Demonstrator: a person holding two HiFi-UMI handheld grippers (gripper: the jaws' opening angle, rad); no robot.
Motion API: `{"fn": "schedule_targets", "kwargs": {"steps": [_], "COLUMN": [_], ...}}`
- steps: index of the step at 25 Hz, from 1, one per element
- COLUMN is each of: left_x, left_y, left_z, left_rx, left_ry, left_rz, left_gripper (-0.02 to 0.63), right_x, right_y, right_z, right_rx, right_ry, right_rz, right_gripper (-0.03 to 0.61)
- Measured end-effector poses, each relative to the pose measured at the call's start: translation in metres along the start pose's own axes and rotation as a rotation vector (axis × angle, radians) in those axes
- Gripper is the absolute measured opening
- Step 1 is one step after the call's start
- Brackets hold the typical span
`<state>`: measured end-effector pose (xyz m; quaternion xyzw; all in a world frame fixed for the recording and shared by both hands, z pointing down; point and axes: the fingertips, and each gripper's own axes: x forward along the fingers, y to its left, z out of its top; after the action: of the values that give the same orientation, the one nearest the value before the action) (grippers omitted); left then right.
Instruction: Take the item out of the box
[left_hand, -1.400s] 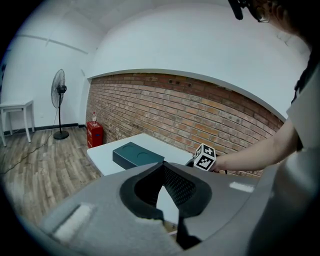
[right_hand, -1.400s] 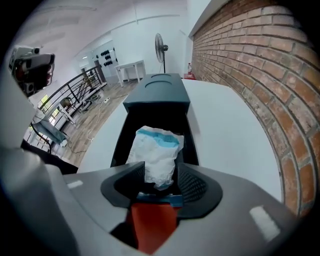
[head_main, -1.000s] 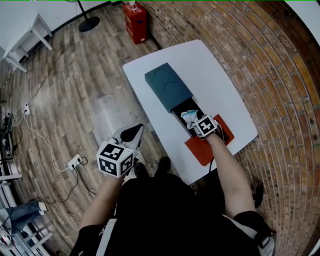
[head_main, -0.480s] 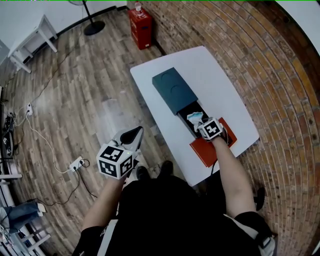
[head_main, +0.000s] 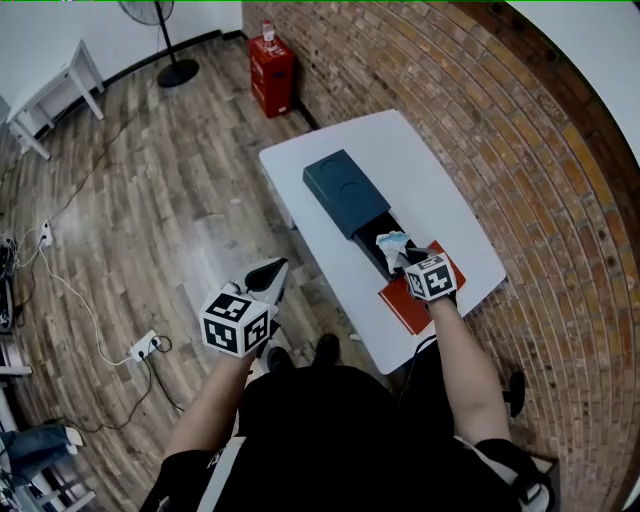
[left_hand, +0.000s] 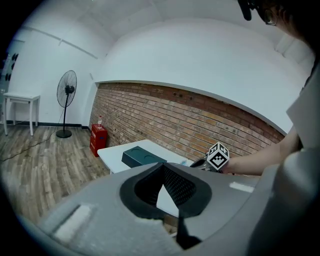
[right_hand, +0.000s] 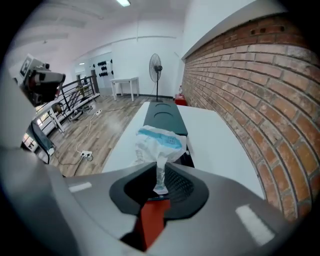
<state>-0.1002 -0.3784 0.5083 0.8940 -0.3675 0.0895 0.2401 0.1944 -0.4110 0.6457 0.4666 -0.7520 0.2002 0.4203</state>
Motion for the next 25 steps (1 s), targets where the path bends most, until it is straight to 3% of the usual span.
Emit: {"fn": "schedule_targets", "kwargs": {"steps": [10, 17, 25], "left_x": [-0.006, -0.018, -0.022], "left_y": [-0.008, 0.017, 0.022], "left_z": [0.013, 0.054, 0.089], "left_rx": [0.141, 0.151, 0.194], "left_ry": [0.021, -0.06, -0.099], "left_rz": [-0.12, -0.083, -0.024], "left_gripper": [0.006, 0.005, 0.006], "right_x": [-0.086, -0.115, -0.147], "right_y": [0.078, 0.122, 0.117], "right_z": [0.049, 0.069, 0.115], "right_rx": [0.12, 0.234, 0.177], "right_ry": [-0.242, -0.391, -0.554], "right_rz": [0.051, 0.094, 0.109], "right_gripper": [0.044, 0.043, 0.04]}}
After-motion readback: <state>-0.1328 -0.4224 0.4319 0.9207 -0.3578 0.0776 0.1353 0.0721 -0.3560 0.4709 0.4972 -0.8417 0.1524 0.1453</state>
